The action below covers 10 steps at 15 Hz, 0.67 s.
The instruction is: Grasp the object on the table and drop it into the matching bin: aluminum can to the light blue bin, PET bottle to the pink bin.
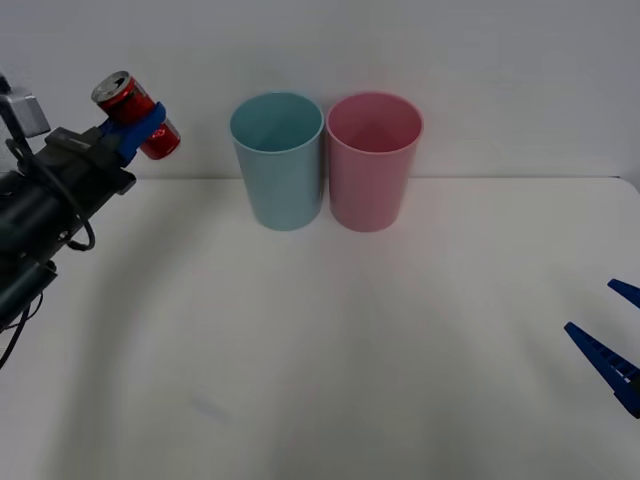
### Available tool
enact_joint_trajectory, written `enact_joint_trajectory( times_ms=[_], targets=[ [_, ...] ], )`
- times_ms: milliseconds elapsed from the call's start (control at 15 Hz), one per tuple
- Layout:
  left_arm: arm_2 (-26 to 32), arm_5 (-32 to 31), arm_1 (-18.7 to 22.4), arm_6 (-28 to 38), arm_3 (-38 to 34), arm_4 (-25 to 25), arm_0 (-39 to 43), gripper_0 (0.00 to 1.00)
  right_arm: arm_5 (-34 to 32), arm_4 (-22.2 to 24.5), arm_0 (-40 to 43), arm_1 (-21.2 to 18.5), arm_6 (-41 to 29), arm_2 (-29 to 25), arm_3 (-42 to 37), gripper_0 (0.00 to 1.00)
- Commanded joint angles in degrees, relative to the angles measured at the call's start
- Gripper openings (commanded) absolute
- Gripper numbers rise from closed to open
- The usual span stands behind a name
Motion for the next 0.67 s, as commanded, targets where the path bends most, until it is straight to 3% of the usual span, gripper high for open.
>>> enact_joint_trajectory(
  times_ms=[67,667],
  targets=[
    [-0.5,-1.4,0.0,-2.1,7.4,-2.2,-6.9,0.00,0.0,0.0,0.0,0.0,0.0,0.0,0.0,1.00],
    [-4.0,-3.4,-0.8,-7.0,33.6,-8.4,-29.5,0.00,0.0,0.0,0.0,0.0,0.0,0.0,0.0,1.00]
  ],
)
